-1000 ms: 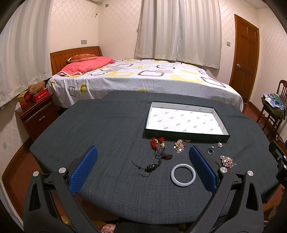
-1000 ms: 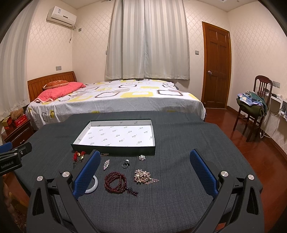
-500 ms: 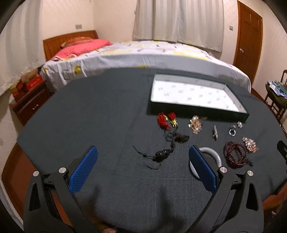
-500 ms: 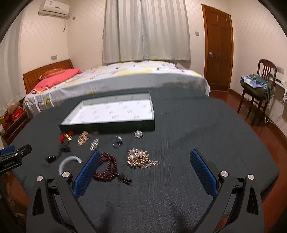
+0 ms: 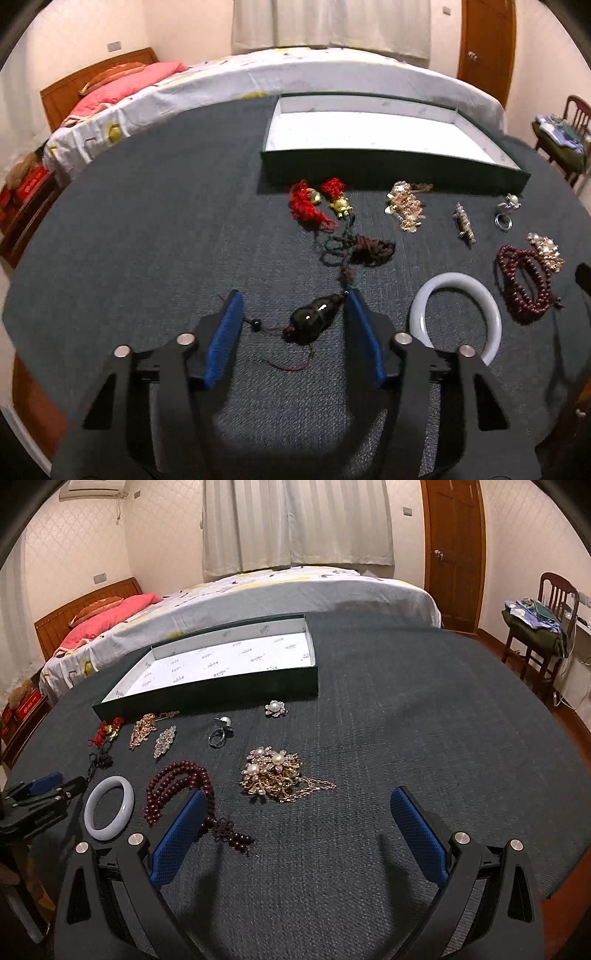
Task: Organize jewelry
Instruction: 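Grasp the black gourd pendant with the left tool while the right tool grasps the gold pearl brooch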
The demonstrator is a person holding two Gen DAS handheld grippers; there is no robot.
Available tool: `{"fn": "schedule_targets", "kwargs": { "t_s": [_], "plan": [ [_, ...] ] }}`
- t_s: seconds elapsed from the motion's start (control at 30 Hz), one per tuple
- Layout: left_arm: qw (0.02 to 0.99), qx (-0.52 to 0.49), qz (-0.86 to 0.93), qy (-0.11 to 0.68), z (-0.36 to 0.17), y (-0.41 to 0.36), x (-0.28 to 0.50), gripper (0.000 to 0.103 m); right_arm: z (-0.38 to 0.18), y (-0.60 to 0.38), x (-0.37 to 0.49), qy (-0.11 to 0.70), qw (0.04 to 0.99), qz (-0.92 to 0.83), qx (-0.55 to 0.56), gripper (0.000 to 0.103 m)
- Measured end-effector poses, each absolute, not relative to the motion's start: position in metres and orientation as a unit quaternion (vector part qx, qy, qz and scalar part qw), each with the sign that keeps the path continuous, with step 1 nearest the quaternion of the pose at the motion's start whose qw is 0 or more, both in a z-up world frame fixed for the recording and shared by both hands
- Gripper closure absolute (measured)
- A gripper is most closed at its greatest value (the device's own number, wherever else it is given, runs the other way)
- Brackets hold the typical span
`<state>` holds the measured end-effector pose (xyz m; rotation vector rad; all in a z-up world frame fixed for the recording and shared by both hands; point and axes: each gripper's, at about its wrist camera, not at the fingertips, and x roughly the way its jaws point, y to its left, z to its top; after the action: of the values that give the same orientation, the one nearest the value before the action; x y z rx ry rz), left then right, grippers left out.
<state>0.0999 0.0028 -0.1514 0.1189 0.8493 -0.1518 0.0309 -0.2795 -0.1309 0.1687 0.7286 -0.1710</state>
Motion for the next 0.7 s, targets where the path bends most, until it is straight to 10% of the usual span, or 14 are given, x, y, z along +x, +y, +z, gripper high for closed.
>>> {"fn": "schedule_targets", "kwargs": {
  "t_s": [0.2, 0.7],
  "plan": [
    [0.904, 0.055, -0.116, 0.407, -0.152, -0.004, 0.098, 0.077, -0.136, -0.281, 0.037, 0.361, 0.925, -0.084, 0.088, 0.006],
    [0.91, 0.039, -0.097, 0.401, -0.143, 0.0, 0.104, 0.078, -0.139, -0.288, 0.071, 0.378, 0.918, -0.07, 0.094, 0.008]
  ]
}}
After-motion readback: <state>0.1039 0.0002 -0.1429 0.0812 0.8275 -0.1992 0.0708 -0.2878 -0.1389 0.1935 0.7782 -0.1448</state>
